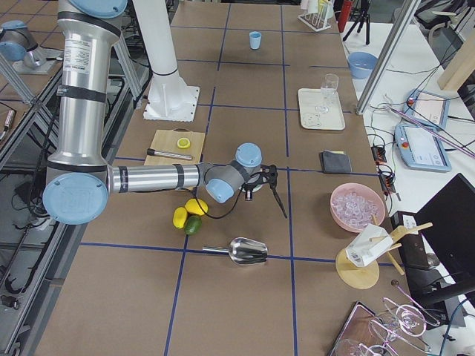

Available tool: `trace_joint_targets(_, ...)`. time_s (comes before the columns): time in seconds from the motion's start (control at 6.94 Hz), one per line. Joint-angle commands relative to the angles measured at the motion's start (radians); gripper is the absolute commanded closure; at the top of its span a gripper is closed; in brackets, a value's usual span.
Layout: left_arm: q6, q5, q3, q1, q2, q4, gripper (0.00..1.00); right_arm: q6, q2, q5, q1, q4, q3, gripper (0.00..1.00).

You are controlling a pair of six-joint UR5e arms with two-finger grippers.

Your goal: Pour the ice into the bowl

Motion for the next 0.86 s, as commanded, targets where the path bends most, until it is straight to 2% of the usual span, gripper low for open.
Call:
trace_joint_targets(0.0, 0.000, 0.001, -0.002, 0.000, 0.000, -0.003, 0.00, 0.017, 0.012, 0.001, -0.001, 0.001, -0.014, 0.93)
trace_joint_targets(0.14, 0.000, 0.001, -0.002, 0.000, 0.000, -0.003, 0.00, 0.017, 0.012, -0.002, -0.001, 0.001, -0.020, 0.78)
trace_joint_targets(0.29, 0.000, 0.001, -0.002, 0.000, 0.000, -0.005, 0.00, 0.017, 0.015, 0.000, -0.001, 0.003, -0.026, 0.70)
trace_joint_targets(0.43, 0.001, 0.001, -0.004, 0.000, 0.000, -0.005, 0.00, 0.015, 0.018, -0.005, -0.001, 0.003, -0.031, 0.50)
trace_joint_targets(0.58, 0.001, 0.001, -0.004, 0.000, 0.000, -0.005, 0.00, 0.015, 0.020, -0.002, -0.001, 0.004, -0.023, 0.00)
trace_joint_targets(0.72, 0.001, 0.001, -0.002, 0.000, 0.000, -0.005, 0.00, 0.014, 0.017, 0.012, 0.005, 0.004, 0.006, 0.00)
